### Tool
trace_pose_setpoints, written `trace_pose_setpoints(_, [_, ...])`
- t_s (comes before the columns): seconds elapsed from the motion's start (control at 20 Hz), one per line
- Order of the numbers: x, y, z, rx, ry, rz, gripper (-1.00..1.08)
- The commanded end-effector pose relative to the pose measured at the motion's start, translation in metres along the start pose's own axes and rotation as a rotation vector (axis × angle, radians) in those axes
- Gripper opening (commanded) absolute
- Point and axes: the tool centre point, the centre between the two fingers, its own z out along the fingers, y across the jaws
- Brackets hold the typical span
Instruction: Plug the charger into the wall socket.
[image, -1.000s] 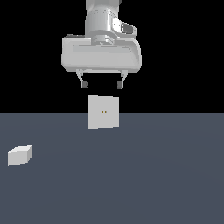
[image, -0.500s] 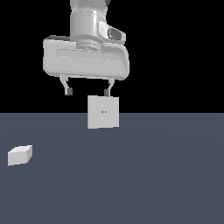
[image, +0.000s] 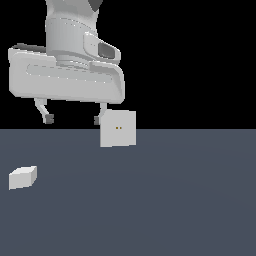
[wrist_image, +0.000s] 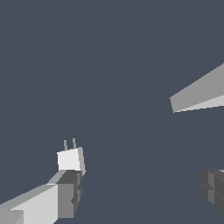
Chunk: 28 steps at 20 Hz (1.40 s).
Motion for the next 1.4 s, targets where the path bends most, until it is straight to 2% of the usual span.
trace_pose_setpoints(0.0, [-0.004,-0.014,0.008,0.006,0.028,-0.030,1.00])
trace_pose_setpoints(0.35, [-0.013,-0.049,0.030,0.020,0.099,-0.107,1.00])
trace_pose_setpoints(0.7, [-0.019,-0.072,0.046,0.028,0.146,-0.158,1.00])
trace_pose_setpoints(1.0, [-0.022,-0.081,0.053,0.030,0.165,-0.180,1.00])
trace_pose_setpoints(1.35, [-0.023,-0.081,0.056,0.030,0.165,-0.181,1.00])
